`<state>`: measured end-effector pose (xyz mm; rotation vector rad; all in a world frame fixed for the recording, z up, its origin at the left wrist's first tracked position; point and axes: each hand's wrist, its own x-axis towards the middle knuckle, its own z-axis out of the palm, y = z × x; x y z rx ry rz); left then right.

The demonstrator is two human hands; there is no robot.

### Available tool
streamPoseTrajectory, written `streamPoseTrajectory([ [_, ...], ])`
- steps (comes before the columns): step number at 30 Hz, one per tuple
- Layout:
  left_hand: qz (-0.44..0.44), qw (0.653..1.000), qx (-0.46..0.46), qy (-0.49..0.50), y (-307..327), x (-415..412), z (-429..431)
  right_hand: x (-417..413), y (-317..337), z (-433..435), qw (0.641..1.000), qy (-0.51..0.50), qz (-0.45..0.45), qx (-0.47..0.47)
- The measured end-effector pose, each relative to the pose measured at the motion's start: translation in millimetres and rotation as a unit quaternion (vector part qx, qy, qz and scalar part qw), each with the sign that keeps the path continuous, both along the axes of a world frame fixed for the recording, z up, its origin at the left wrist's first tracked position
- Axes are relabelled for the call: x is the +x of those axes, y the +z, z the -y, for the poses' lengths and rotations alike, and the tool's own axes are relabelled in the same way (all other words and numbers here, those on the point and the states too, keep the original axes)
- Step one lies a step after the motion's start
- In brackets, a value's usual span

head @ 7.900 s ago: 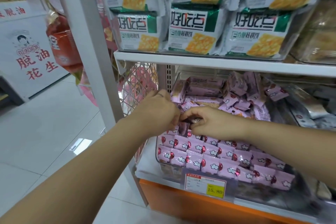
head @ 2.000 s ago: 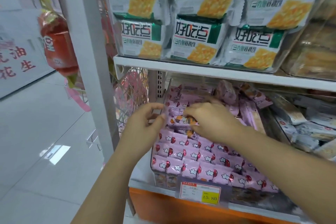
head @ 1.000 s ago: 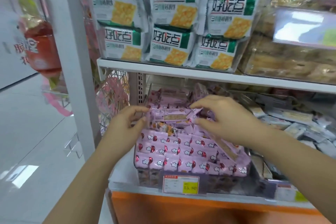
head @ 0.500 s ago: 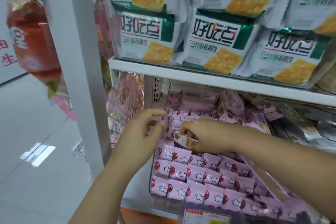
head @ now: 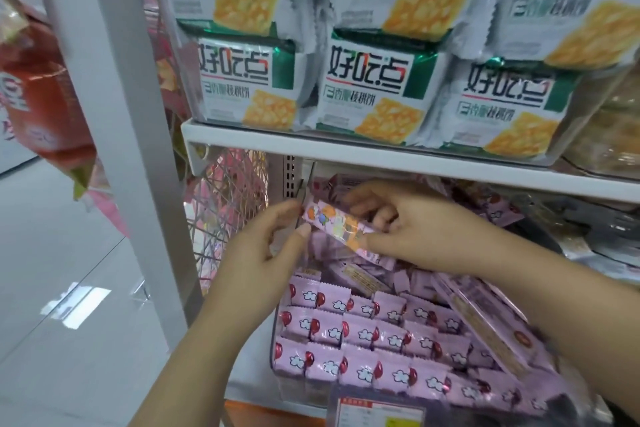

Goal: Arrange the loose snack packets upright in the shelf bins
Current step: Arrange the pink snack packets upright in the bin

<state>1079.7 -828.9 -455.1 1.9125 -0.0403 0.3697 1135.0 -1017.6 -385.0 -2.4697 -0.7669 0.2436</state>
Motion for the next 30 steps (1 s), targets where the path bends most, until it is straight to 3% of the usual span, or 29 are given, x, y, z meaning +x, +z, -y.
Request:
streamPoseTrajectory([
  [6, 0.02, 0.99, -0.137, 0.025, 2.6, 5.9, 1.1, -6.4, -9.7, -8.9, 0.994, 0.028, 0.003, 0.101],
  [10, 0.066, 0.981, -0.18, 0.043, 9.5, 2.4, 1.9, 1.0, -15.7, -13.2, 0.987, 0.049, -0.071, 0.136],
  [12, 0.108, 0.975, -0.182, 0.064, 14.5, -0.1, 2.4, 10.9, -15.3, -9.7, 0.991, 0.043, -0.081, 0.096],
  [15, 0.137, 0.973, -0.176, 0.063, 18.2, -2.2, -0.3, 23.6, -17.9, -8.2, 0.999, 0.038, -0.011, -0.038],
  [20, 0.124, 0.973, -0.184, 0.059, 14.5, -2.6, -0.6, 29.9, -35.1, -23.7, 0.966, 0.062, 0.083, -0.235],
  [25, 0.115, 0.975, -0.183, 0.054, 15.9, -3.8, -0.2, 37.9, -40.2, -28.4, 0.959, 0.062, 0.068, -0.268],
  [30, 0.122, 0.971, -0.195, 0.07, 18.0, -3.5, 0.5, 32.4, -30.1, -23.3, 0.975, 0.034, 0.077, -0.207],
])
